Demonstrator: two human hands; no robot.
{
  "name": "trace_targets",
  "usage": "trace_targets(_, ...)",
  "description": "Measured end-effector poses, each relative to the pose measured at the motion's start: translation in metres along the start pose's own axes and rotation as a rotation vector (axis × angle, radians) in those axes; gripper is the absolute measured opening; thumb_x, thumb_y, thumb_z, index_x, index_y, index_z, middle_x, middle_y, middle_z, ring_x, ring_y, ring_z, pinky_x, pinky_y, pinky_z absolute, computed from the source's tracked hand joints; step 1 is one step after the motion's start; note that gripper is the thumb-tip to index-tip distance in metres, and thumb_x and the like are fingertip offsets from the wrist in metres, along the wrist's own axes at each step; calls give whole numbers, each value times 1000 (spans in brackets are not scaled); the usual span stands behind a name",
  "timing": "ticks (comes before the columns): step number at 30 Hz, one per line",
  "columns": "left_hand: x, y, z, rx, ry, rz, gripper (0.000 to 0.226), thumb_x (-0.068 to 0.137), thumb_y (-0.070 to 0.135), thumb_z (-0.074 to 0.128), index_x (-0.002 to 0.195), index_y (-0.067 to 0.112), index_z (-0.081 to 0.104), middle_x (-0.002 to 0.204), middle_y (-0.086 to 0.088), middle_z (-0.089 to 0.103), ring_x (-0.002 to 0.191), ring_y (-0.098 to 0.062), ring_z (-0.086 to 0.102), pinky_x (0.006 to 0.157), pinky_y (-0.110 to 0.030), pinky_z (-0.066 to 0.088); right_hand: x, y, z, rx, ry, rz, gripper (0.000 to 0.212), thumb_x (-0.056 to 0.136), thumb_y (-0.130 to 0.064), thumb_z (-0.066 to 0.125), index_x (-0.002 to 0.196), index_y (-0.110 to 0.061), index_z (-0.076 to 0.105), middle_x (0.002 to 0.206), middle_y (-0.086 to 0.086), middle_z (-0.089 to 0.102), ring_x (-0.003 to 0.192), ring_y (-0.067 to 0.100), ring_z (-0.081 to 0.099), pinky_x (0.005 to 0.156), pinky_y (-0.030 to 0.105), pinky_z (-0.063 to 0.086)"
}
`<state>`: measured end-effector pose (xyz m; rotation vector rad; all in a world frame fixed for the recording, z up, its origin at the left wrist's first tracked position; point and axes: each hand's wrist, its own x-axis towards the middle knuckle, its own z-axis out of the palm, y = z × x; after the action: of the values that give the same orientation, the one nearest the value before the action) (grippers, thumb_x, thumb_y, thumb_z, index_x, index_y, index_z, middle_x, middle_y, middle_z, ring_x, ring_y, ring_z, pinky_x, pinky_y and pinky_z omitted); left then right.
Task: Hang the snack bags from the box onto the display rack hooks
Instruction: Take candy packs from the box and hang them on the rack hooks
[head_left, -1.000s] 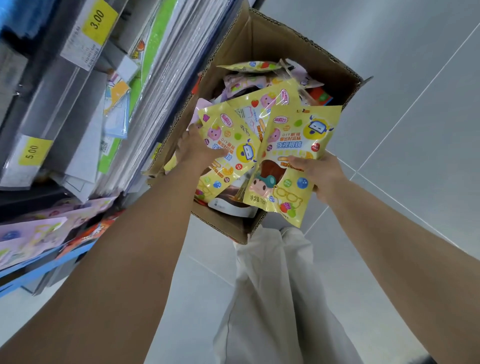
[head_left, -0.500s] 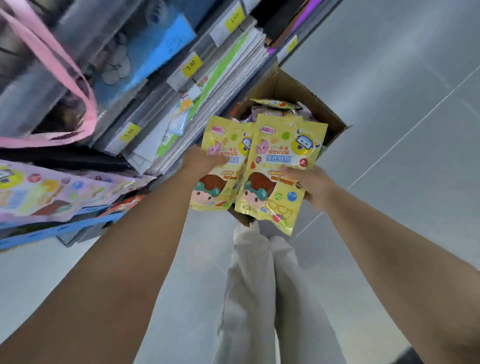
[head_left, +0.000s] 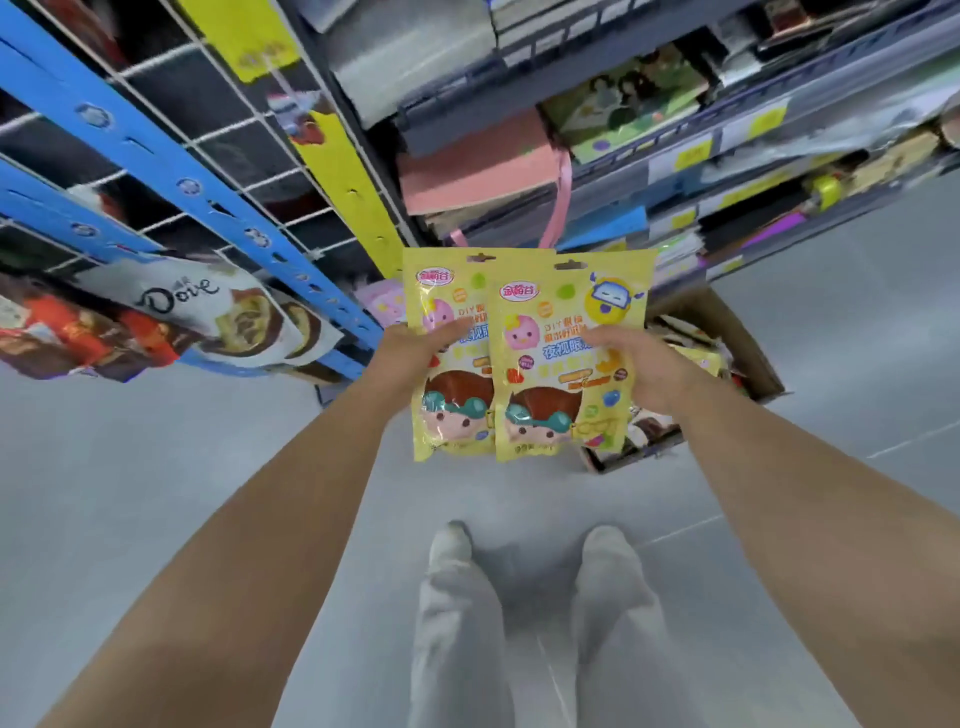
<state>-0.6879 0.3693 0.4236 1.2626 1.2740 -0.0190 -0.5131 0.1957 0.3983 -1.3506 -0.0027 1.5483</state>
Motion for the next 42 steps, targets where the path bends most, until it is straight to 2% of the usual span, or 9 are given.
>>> trace_targets(7,-18,4,-98,-186,-147,8,47,63,38,79,100,11,69,120,-22,62,107,-38,63,96,-56,47,3,-12,109,5,-194,-23,40,58,-21,77,97,-15,67,88,4,75,77,20,72,67,33,59)
trace_targets(11,-9,-10,-126,-227,-221,35,23,91,24,60,108,10,65,103,-12,71,94,-29,68,89,-49,52,16,17,133,73,-225,-48,81,34,-37,92,107,-13,65,101,7,73,90,22,71,71,35,58)
trace_targets(14,-6,-21,-131,-204,-229,27,28,90,28,61,111,9,64,105,-12,70,92,-26,69,81,-41,57,24,34,142,117,-160,-47,61,53,-37,84,105,-13,65,98,7,74,86,22,72,77,39,58)
trace_targets(17,4,-26,-129,0,-9,149,11,81,28,71,87,19,68,86,-2,72,74,-9,69,74,-33,58,33,44,142,86,-94,-34,38,74,-29,62,109,-14,62,98,5,74,87,21,72,79,40,57)
trace_targets(20,22,-18,-129,34,170,382,29,78,16,74,101,20,57,84,6,65,64,5,61,69,-20,54,47,46,137,29,-69,-16,63,54,-40,85,109,-16,66,109,7,71,96,24,70,83,42,56)
trace_targets(26,48,15,-126,600,108,578,10,75,13,69,78,23,70,74,8,62,74,-15,56,69,-30,48,56,31,120,0,-135,0,61,49,-36,86,104,-16,66,97,5,75,86,22,72,67,38,60)
trace_targets(31,62,30,-107,894,46,678,21,80,12,66,99,16,74,107,-1,69,99,-21,61,78,-34,51,69,25,102,-20,-114,-29,85,37,-38,93,114,-15,65,117,10,68,103,28,67,76,39,58)
trace_targets(38,83,14,-90,468,150,526,25,85,3,53,93,16,72,91,-8,71,90,-32,65,81,-46,53,83,24,88,-11,-64,-78,85,37,-39,93,113,-14,65,117,11,67,103,29,67,82,42,57)
trace_targets(42,90,24,-86,256,287,420,17,86,16,61,71,25,60,81,6,65,84,-20,63,81,-45,54,89,18,92,-77,7,-65,54,70,-25,72,119,-8,61,120,14,65,104,29,65,91,45,52)
